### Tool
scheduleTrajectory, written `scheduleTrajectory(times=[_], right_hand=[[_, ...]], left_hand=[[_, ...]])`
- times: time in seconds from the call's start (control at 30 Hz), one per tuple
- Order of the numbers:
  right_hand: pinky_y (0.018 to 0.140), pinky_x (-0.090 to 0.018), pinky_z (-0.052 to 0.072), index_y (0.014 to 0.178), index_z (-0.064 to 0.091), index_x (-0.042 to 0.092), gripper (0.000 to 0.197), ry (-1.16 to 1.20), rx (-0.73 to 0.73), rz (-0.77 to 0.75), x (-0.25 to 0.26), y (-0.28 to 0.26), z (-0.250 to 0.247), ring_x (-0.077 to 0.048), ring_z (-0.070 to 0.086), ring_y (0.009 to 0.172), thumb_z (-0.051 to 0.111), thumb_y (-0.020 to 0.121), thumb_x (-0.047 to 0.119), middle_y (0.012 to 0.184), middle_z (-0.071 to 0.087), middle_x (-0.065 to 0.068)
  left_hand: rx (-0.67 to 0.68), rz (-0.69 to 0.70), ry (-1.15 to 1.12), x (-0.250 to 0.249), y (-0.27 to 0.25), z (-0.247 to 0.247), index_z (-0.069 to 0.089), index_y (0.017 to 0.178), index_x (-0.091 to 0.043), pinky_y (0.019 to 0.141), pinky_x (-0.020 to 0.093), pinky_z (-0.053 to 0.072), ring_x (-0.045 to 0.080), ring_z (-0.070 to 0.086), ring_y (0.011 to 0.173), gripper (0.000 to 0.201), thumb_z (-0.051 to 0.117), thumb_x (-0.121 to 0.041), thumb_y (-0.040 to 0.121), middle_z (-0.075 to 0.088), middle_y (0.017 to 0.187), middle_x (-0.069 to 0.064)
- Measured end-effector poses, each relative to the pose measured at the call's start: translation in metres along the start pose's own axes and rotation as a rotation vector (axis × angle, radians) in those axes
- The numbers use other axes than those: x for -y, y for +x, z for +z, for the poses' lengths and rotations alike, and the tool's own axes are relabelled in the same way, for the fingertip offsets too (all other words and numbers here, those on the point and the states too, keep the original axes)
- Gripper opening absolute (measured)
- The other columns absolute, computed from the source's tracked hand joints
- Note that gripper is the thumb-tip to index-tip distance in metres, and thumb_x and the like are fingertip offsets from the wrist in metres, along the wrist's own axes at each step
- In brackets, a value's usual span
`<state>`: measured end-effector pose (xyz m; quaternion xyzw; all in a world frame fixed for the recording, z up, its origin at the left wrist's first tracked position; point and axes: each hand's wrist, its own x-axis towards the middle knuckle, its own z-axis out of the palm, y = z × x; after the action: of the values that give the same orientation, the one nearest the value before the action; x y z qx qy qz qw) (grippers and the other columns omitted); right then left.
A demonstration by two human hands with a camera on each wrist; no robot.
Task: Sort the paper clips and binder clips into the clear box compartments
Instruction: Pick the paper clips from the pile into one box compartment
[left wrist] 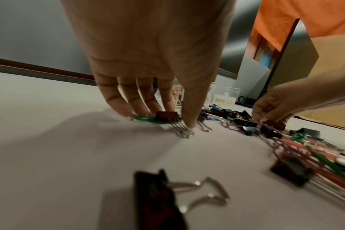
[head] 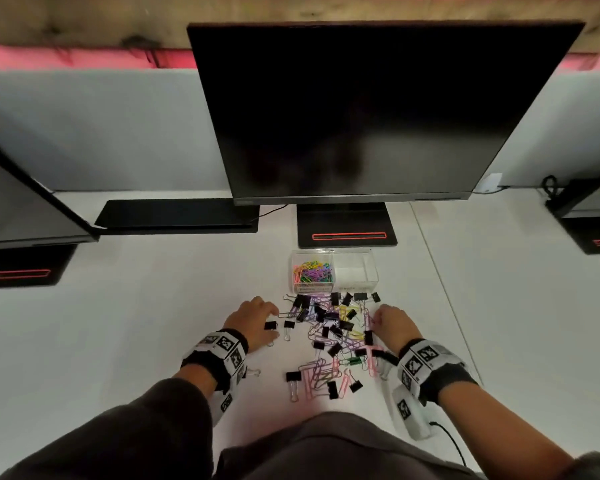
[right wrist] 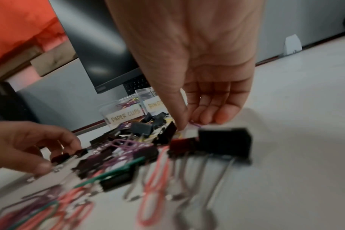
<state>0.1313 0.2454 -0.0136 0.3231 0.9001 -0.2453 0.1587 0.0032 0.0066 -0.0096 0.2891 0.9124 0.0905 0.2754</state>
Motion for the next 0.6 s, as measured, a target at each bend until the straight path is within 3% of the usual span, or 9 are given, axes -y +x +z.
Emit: scheduleTrajectory(times=[0.1,0.2,0.3,0.4,0.5,0.6], right_hand=[[0.076,-0.026,0.038,0.084,0.051,0.011,0.006,-0.011,0.051,-0.059,0.006,-0.009,0.002,-0.027,0.058,0.102,0.05,0.089,0.012,0.107,0.064,-0.015],[0.07,-0.027,0.04,0.078,0.049,0.01,0.011,0.032,0.022,-0.116,0.004,-0.016,-0.003,-0.024,0.056,0.082,0.047,0.089,0.009,0.087,0.061,-0.013],[0.055,-0.023,0.046,0.084,0.047,0.008,0.012,0.437,0.011,-0.089,-0.009,-0.02,-0.014,-0.016,0.058,0.056,0.043,0.09,0.0,0.071,0.058,-0.008],[0.045,-0.02,0.05,0.096,0.043,0.009,0.022,0.79,0.116,0.004,-0.017,-0.023,-0.022,-0.009,0.059,0.039,0.034,0.091,-0.01,0.065,0.057,-0.012],[0.046,-0.025,0.042,0.091,0.043,0.01,0.023,0.892,0.147,0.17,-0.011,-0.023,-0.022,-0.016,0.051,0.038,0.028,0.091,-0.008,0.061,0.049,-0.01],[0.049,-0.024,0.028,0.09,0.043,0.006,0.005,0.652,0.151,0.171,-0.002,-0.019,-0.018,-0.016,0.036,0.051,0.039,0.093,0.009,0.064,0.04,-0.004]], left_hand=[[-0.006,0.011,-0.016,-0.003,-0.002,0.008,0.052,0.122,-0.019,0.099,0.035,0.041,0.023,0.046,0.12,0.036,0.059,-0.025,0.087,0.048,0.126,0.006],[-0.04,0.005,-0.165,0.003,-0.004,0.006,0.053,0.12,-0.015,0.097,0.032,0.042,0.025,0.052,0.112,0.032,0.056,-0.02,0.089,0.051,0.12,0.01],[-0.103,-0.06,-0.246,0.015,-0.006,0.001,0.056,0.116,-0.013,0.096,0.033,0.043,0.026,0.055,0.11,0.027,0.053,-0.021,0.091,0.054,0.109,0.008],[-0.056,-0.119,-0.162,0.014,-0.005,0.0,0.057,0.113,-0.014,0.096,0.034,0.043,0.023,0.053,0.111,0.032,0.06,-0.033,0.087,0.054,0.114,0.006],[-0.013,-0.128,-0.044,0.002,0.0,0.002,0.06,0.109,-0.014,0.098,0.036,0.044,0.025,0.051,0.116,0.027,0.059,-0.031,0.088,0.052,0.122,0.008],[0.004,-0.126,0.112,-0.006,0.002,-0.001,0.062,0.11,-0.014,0.101,0.038,0.042,0.027,0.046,0.121,0.025,0.049,-0.025,0.091,0.051,0.126,0.008]])
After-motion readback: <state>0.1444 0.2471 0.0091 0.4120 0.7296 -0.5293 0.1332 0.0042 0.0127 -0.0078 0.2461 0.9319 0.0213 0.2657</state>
